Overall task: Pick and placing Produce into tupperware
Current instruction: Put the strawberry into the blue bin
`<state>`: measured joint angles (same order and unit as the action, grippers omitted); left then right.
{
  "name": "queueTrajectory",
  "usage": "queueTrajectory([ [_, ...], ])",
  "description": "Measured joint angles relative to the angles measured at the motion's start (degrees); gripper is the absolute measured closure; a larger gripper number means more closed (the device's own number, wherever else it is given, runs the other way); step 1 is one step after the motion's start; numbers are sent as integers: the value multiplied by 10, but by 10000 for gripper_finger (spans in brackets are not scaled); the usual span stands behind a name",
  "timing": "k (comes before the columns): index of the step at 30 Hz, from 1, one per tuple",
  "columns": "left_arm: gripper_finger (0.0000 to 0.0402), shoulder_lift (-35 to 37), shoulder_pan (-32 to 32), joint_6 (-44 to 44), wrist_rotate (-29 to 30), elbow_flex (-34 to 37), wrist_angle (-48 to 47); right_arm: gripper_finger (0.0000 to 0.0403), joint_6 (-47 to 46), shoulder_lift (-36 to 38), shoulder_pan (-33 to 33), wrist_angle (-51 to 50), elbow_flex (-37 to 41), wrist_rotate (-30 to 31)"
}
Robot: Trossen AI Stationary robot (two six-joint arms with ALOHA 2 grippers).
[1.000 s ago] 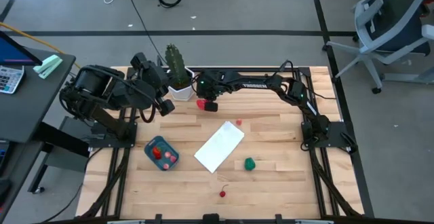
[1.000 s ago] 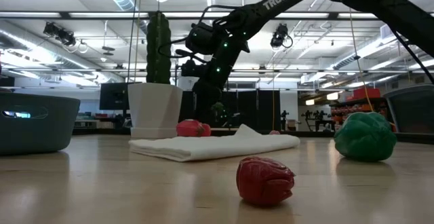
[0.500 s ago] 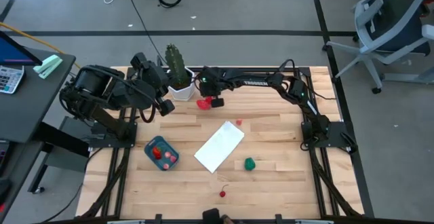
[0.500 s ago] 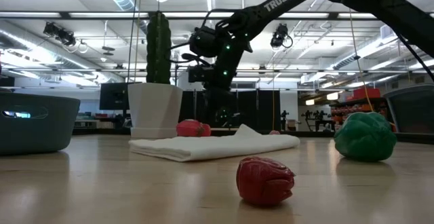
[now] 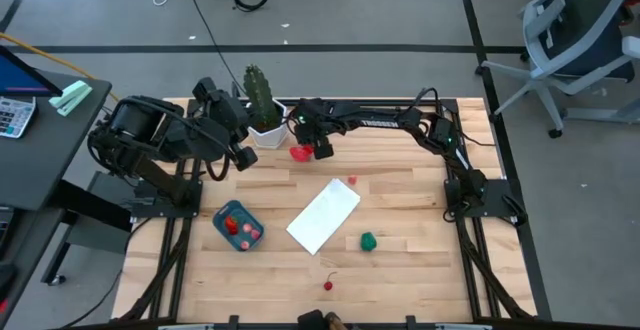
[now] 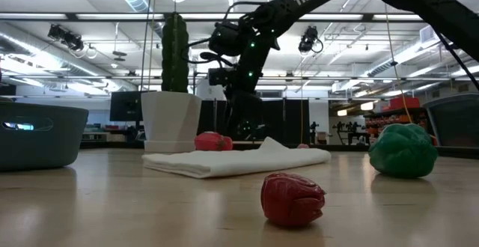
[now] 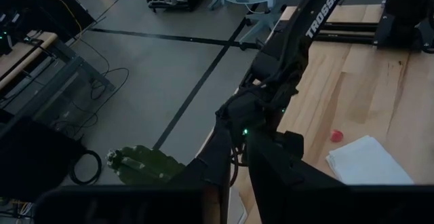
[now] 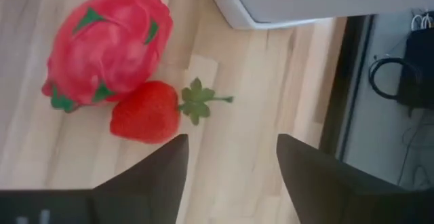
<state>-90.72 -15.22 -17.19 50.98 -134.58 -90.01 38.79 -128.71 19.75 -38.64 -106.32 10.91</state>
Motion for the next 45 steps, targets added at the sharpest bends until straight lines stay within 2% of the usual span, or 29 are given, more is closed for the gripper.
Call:
queueTrajectory([
  [8, 350, 0, 0, -1, 0, 0, 0, 173, 13, 1, -11, -3, 0, -30],
  [14, 352, 0, 0, -2, 0, 0, 0, 192, 17, 0, -23, 38, 0, -31],
  [20, 346, 0, 0, -4, -1, 0, 0, 220, 53, -15, -29, 68, 1, 20],
  [24, 346, 0, 0, -5, -3, 0, 0, 259, 61, -18, -24, 89, 0, 64],
  [31, 353, 0, 0, -3, -3, 0, 0, 365, 52, -18, -7, 84, 0, 56],
  [34, 349, 0, 0, -2, -3, 0, 0, 393, 99, -18, -7, 71, 0, 42],
  [41, 347, 0, 0, -2, -3, 0, 0, 389, 245, -18, -4, 73, -11, 75],
  [45, 353, 0, 0, -1, -3, 0, 0, 396, 206, -18, -2, 53, -11, 70],
])
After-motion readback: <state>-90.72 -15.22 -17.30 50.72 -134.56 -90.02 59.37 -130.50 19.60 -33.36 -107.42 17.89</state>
